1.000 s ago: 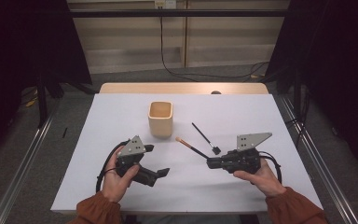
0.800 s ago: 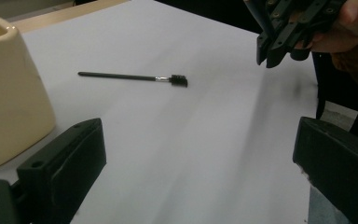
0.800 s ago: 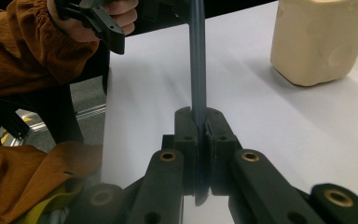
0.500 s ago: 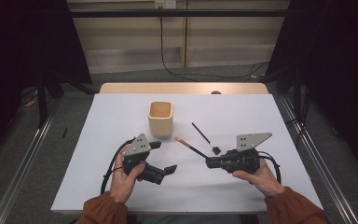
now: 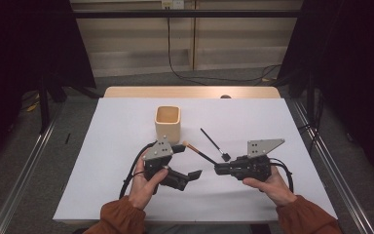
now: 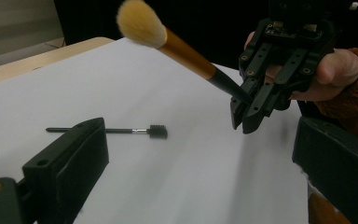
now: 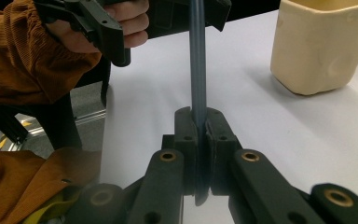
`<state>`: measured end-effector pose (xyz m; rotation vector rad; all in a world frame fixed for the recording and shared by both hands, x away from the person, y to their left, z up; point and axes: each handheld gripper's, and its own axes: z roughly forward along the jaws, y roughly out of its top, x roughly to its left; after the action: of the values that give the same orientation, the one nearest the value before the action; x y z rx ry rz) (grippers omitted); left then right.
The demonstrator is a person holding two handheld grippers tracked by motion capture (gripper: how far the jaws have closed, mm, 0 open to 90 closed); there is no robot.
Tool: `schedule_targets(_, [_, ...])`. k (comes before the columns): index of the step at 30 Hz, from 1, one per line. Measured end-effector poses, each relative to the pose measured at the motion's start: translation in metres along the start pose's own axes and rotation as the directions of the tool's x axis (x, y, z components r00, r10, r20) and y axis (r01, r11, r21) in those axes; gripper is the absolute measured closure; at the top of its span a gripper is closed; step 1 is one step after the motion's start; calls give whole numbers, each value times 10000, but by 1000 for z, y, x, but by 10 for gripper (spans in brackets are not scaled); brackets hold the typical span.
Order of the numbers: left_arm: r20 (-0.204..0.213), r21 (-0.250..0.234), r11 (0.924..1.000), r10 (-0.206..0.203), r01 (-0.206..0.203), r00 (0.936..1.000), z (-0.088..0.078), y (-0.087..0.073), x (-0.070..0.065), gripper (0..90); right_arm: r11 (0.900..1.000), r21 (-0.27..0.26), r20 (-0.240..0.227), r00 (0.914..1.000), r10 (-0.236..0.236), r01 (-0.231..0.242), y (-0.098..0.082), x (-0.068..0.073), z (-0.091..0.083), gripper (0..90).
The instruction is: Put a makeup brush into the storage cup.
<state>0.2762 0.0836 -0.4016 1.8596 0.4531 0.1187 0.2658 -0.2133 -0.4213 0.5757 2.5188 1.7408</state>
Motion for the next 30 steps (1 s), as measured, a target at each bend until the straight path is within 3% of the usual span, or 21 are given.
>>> schedule_targets(3, [-151, -85, 10000, -25, 23, 9999, 2, 1, -2, 45, 10000, -31, 28, 10000, 8, -8, 0, 0, 0, 851])
schedule_targets(5, [128, -154, 9998, -128, 130, 9998, 2, 3, -2, 45, 10000, -26, 53, 10000, 0, 0, 0, 0, 0, 851])
schedule_targets(17, [89, -412, 9991, 21, -17, 10000, 9, 10, -12, 97, 9999, -151, 130, 9999, 53, -51, -1, 0, 1, 851])
schedule_targets(19, [196, -384, 9992, 105, -97, 9998, 9, 11, -13, 189, 9999, -159, 147, 9999, 54, -51, -1, 0, 1, 851])
schedule_targets(20, [17, -556, 9985, 14, -13, 10000, 9, 12, -14, 186, 9998, -174, 143, 9999, 63, -60, -1, 0, 1, 851])
schedule_targets(30, [286, -834, 9911, -1022, 1042, 9944, 7, 16, -5, 451, 9998, -204, 162, 9998, 76, -73, -2, -1, 0, 851])
